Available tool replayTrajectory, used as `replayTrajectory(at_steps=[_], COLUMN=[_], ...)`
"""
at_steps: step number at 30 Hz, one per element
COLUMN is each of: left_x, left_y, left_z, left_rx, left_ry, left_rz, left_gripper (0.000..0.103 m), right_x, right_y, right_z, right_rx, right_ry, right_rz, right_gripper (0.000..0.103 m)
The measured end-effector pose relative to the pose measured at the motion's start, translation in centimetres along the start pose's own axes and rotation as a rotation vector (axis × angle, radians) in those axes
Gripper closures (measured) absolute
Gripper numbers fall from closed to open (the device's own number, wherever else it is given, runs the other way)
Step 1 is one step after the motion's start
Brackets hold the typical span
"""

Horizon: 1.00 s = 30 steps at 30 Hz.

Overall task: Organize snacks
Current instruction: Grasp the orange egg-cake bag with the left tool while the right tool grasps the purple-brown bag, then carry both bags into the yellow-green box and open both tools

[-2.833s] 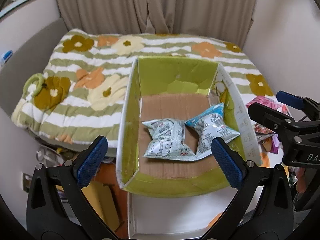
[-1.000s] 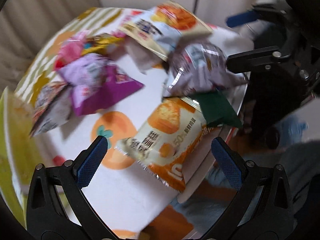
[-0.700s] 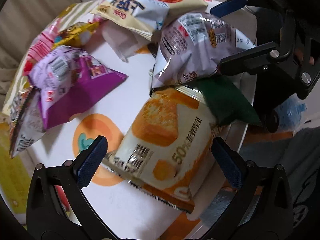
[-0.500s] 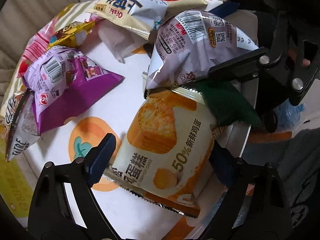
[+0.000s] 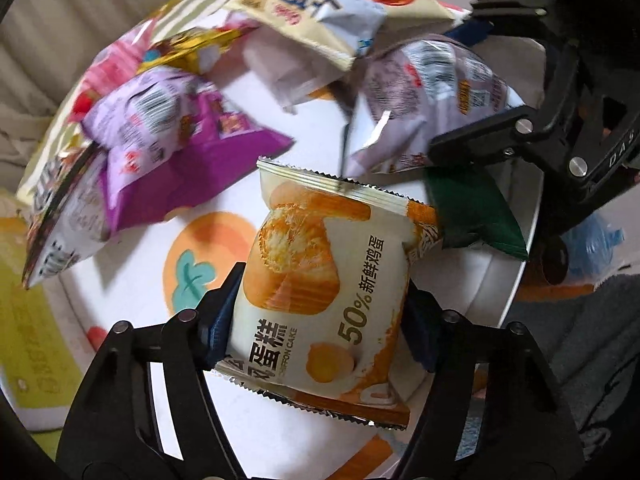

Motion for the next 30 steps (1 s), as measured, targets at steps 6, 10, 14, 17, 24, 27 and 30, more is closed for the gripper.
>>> replayTrajectory(at_steps=[6,10,14,17,24,27,30], left_x=[-1.2,-1.9,-2.4,-2.4,-1.7,-1.7,-1.6], left_y=[-2.1,-3.2,-4.1,-4.6,-4.8,-4.9,-5.0], left_z=[-0.1,-0.1,-0.7,-1.5,-3.9,-5.2,-6.6], left_rx=[0.02,0.025,0.031,0.036,0.072,0.085,0.102], left_ry=[-0.008,-0.001,0.006,0.01,0.009,0.019,0.03], left_rz=[-0.091,-0.16,-0.19,-0.215,-0.275,-0.298,-0.327], left_gripper=[0.037,0.037,0.038,0.038,0.038,0.038,0.038], right_x=[-0.1,-0.2,-0.3,-0.4,-0.4,-0.1,0.3], right_y=[-0.4,-0.4,-0.9,-1.5,-2.7,-3.5,-4.2], right_z=[0.1,0.1,-0.4,-1.0,-2.8,-3.5,-4.4], right_rx=[-0.005,-0.027,-0.022,-0.007,0.03,0.056,0.078], right_ry=[0.004,0.01,0.026,0.033,0.054,0.059,0.07], right_rz=[-0.018,-0.029,-0.034,-0.039,-0.045,-0.05,-0.053], right_gripper=[0.016,0.029,0.032,0.033,0.033,0.033,0.033])
Point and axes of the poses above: each gripper's, at about its wrist camera, not at the fingertips, and z roughly the way its jaws point, y to its right, x to its top, the point moved 4 cm from there along z, roughly the way its jaws point, and after that the axes turned 3 degrees about x, right-handed, at the moved point
